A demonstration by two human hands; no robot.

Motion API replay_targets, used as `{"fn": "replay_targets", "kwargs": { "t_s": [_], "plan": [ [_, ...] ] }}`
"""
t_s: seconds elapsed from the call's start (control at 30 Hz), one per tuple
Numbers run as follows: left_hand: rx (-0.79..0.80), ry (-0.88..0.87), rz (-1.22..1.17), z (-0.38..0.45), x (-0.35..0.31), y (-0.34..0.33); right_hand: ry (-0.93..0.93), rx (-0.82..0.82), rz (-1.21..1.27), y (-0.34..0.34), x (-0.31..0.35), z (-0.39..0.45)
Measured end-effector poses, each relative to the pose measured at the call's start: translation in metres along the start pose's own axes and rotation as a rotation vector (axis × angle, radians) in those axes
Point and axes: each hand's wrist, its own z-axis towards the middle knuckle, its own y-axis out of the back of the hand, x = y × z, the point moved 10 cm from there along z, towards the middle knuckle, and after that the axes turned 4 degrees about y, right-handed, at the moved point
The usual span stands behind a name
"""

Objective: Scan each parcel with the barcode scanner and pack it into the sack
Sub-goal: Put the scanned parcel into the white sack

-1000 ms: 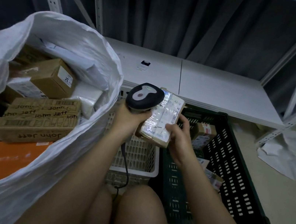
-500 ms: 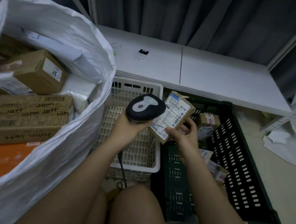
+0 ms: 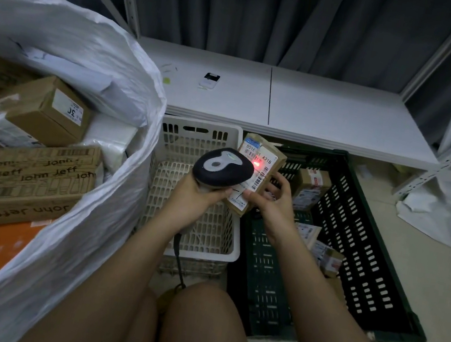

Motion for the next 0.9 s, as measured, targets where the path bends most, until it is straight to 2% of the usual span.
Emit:
{"fn": "replay_targets", "kwargs": {
  "t_s": [0.3, 0.47, 0.77, 0.9],
  "plan": [
    [-0.134, -0.003, -0.065, -0.012, -0.017, 0.023, 0.043, 0.021, -0.049, -0.003, 0.02, -0.014],
    [-0.27, -0.09, -0.106, -0.045, -0.054, 0.06, 0.17, 0.033, -0.098, -0.023, 0.078, -0.038],
    [-0.399, -0.161, -0.089, -0.127, -0.097, 0.165, 0.396, 0.13, -0.012, -0.132, 0.168, -0.098],
    [-0.517, -0.19, -0.125, -0.163, -0.104, 0.221, 0.59, 0.136, -0.2, -0.199, 0.182, -0.122]
  ]
}}
